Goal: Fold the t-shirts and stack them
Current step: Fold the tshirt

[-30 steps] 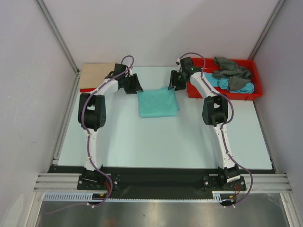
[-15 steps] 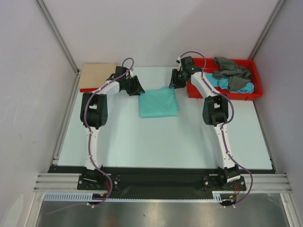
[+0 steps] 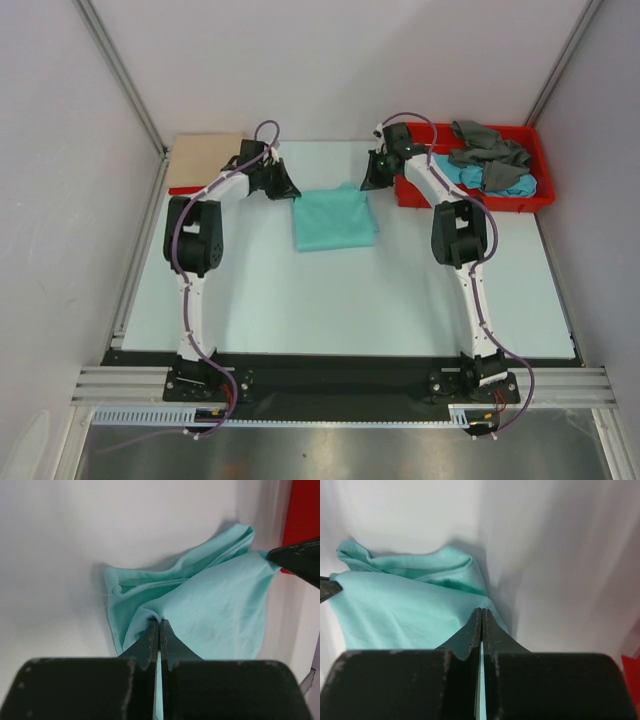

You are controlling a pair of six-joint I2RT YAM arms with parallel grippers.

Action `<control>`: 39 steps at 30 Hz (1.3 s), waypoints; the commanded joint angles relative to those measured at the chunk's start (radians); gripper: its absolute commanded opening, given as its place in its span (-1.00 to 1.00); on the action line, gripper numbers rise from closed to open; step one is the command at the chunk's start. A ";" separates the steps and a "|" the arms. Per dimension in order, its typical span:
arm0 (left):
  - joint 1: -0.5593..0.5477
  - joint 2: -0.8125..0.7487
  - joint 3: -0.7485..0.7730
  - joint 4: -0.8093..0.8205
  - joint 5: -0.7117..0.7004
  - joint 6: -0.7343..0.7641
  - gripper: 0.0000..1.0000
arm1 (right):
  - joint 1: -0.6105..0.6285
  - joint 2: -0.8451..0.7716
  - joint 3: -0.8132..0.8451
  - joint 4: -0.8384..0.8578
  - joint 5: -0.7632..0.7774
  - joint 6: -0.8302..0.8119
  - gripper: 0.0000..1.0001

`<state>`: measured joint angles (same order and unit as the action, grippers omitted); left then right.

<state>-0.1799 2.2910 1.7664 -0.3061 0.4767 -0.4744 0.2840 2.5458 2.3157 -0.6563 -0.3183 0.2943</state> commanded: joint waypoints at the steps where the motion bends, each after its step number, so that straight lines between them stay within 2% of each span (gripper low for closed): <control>1: 0.005 -0.154 -0.039 0.056 0.007 -0.012 -0.99 | 0.003 -0.145 -0.044 0.049 0.004 0.019 -1.00; 11: 0.005 -0.228 -0.105 0.081 0.007 -0.021 -0.99 | 0.012 -0.202 -0.081 0.049 -0.016 0.032 -1.00; 23: 0.007 -0.131 0.036 0.068 0.013 -0.026 -0.99 | -0.006 -0.096 0.059 0.057 -0.033 0.048 -1.00; 33: 0.016 0.005 0.186 0.032 0.008 -0.027 -0.95 | -0.031 0.002 0.122 0.133 -0.080 0.118 -1.00; 39: 0.040 0.076 0.251 0.035 -0.003 -0.026 -0.94 | -0.045 0.057 0.136 0.217 -0.094 0.161 -0.91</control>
<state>-0.1646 2.3409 1.9385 -0.2832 0.4770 -0.4973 0.2462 2.5820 2.3924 -0.5297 -0.3878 0.4194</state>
